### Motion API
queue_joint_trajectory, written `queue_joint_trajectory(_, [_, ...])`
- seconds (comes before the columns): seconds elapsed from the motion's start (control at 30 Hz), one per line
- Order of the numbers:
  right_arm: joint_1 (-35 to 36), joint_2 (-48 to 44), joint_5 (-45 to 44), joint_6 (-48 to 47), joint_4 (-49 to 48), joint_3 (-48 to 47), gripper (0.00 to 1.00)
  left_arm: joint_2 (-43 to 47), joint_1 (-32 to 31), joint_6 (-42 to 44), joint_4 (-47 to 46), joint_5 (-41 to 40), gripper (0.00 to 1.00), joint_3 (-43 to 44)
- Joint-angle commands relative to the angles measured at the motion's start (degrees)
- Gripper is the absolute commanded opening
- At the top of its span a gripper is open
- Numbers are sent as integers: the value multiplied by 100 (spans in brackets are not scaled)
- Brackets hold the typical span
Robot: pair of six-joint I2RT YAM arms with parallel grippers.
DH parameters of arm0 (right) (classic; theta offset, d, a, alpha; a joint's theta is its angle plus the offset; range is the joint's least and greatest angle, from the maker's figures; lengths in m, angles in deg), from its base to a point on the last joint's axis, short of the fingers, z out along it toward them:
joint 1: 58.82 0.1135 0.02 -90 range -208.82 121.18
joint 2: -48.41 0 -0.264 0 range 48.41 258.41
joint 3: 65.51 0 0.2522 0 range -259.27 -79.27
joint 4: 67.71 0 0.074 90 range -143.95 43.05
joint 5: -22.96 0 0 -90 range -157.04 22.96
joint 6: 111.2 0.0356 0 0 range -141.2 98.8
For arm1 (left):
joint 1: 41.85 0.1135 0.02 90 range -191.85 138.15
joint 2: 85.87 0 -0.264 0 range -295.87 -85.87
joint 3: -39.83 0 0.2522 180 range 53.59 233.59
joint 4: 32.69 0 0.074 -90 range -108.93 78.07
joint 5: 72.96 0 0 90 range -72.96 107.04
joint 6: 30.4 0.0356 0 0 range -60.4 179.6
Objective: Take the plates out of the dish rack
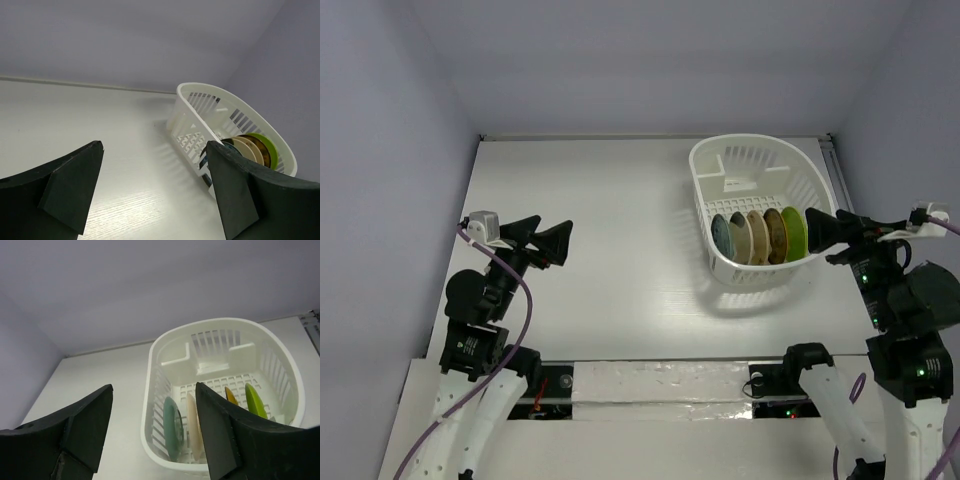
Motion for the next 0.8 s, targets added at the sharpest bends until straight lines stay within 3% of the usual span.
queue_joint_trajectory(0.0, [-31, 294, 392, -125, -83, -145, 72, -37, -11, 119, -211, 94, 81, 0])
queue_joint_trajectory(0.07, [-31, 390, 533, -116, -180, -136, 66, -63, -11, 137, -176, 68, 80, 9])
queue_joint_trajectory(0.17, [-31, 530, 700, -143, -251, -127, 33, -98, -73, 146, -193, 85, 75, 9])
queue_joint_trajectory(0.2, [-31, 583, 735, -143, -242, -145, 14, -107, -73, 146, -211, 94, 73, -8])
queue_joint_trajectory(0.27, [-31, 828, 901, -143, -189, -163, 0, -107, -134, 137, -237, 103, 62, -26])
queue_joint_trajectory(0.3, [-31, 926, 955, -151, -180, -145, 0, -116, -134, 137, -246, 111, 54, -26])
queue_joint_trajectory(0.33, [-31, 1040, 1112, -143, -180, -128, 0, -116, -134, 146, -255, 112, 37, -35])
queue_joint_trajectory(0.4, [30, 1451, 1227, -90, -206, -49, 0, -133, -187, 137, -264, 77, 19, -26])
queue_joint_trajectory(0.43, [283, 1593, 1184, -64, -241, -22, 0, -142, -187, 137, -255, 42, 3, -26])
queue_joint_trajectory(0.5, [793, 2049, 475, -63, -251, 13, 0, -177, -187, 128, -141, -133, 0, 27])
queue_joint_trajectory(0.53, [1378, 2217, 80, -55, -225, -13, 0, -186, -187, 146, -97, -187, 0, 27])
queue_joint_trajectory(0.57, [1593, 2375, -663, -46, -198, -48, 0, -204, -187, 154, -36, -222, 0, 53])
queue_joint_trajectory(0.73, [1868, 3271, -1487, -89, -154, -198, 0, -221, -187, 181, 35, -416, 0, 71])
queue_joint_trajectory(0.77, [1929, 3360, -1697, -99, -145, -207, 4, -221, -187, 181, 52, -442, 0, 79])
